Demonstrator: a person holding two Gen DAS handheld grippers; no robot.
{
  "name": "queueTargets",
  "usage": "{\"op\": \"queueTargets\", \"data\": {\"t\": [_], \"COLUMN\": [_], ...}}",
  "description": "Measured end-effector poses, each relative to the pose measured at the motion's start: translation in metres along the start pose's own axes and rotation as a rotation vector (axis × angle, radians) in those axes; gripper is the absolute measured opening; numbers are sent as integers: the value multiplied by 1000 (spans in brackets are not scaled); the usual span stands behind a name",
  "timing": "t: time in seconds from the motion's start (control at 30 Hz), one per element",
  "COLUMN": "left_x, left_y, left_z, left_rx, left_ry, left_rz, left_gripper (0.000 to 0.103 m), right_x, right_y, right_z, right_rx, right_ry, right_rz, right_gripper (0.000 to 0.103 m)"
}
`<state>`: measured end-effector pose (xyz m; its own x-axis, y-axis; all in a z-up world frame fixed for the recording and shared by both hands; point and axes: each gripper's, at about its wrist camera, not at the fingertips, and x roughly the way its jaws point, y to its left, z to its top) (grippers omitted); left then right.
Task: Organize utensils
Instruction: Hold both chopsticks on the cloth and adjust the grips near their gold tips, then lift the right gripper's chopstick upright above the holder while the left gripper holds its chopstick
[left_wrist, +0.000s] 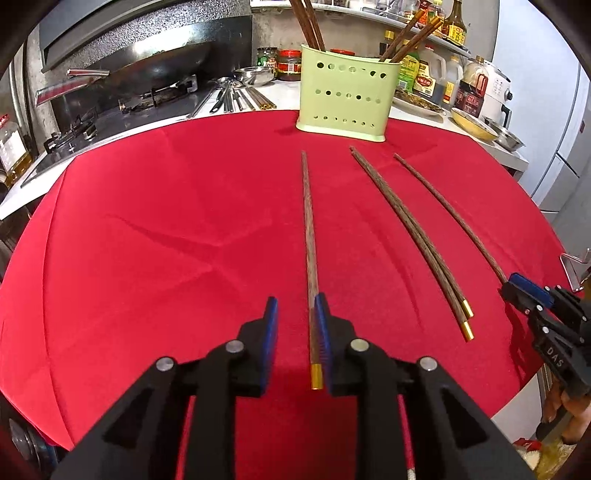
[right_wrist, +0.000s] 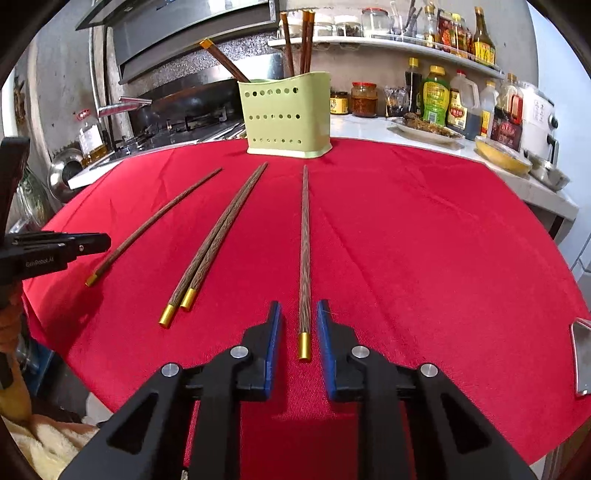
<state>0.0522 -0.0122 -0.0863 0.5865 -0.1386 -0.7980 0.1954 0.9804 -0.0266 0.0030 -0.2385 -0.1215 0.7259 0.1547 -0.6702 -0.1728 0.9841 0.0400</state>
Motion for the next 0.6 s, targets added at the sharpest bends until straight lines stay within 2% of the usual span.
{"op": "queueTargets", "data": {"t": [0.2,0.43,0.47,0.5,0.6], "left_x": [0,1,1,0,-2], "left_y": [-3,-5,-6,-6,-5], "left_z": [-1,-2,-3,-3,-3], "left_rx": [9,13,15,16,11], "left_ry": [2,5,5,4,-3], "left_rz": [-12,-11,-13,-15,-13], "left_gripper": [20,20,20,20,20], "right_x": [-4,-7,-8,-8,-9], "right_y": [-3,-2,-3,-3,-7], "right_z": [-4,-10,-11,-11,-11], "right_rx": [15,22,23,29,49], "right_ry": [8,-25,-27,-27,-21], "right_rz": [-4,-21,-20,-15,5], "right_gripper": [19,18,17,8,7]}}
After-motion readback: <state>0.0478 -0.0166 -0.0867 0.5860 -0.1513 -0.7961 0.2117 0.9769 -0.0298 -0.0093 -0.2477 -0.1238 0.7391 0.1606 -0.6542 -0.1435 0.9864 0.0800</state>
